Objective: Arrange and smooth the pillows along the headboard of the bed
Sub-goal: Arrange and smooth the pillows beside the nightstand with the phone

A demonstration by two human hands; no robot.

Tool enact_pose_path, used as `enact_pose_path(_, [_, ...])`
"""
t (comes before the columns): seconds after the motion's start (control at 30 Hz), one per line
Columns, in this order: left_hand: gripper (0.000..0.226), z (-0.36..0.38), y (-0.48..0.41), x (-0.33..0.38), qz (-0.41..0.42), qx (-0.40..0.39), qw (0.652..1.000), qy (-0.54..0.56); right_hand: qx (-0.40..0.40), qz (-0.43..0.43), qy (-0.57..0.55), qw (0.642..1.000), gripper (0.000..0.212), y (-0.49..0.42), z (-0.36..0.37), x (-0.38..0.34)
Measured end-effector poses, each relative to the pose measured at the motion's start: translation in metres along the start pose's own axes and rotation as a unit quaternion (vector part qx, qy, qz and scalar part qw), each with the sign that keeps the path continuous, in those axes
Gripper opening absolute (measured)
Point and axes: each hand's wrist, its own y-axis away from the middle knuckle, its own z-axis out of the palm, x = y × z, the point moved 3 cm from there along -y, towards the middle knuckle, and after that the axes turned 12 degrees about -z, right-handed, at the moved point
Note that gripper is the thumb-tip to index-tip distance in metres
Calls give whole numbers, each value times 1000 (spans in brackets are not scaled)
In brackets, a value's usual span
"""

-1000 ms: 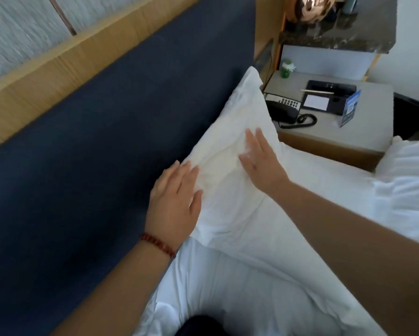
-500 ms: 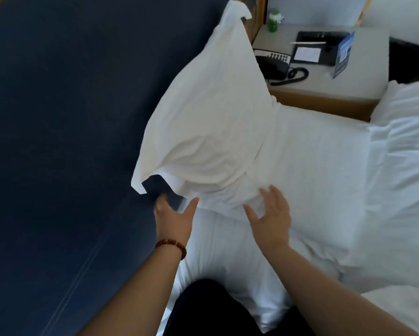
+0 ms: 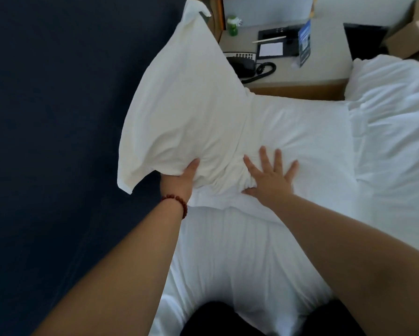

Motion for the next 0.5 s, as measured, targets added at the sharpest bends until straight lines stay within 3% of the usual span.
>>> enact_pose_path(0.23, [77,17,4,-26,-23,-16,1000,-3,60,-57,73,994,118,32,30,9])
enact_pose_path(0.5, [67,15,-1,-42,-29,-27,998,-43,18,-90,102,991,105,5,33,17])
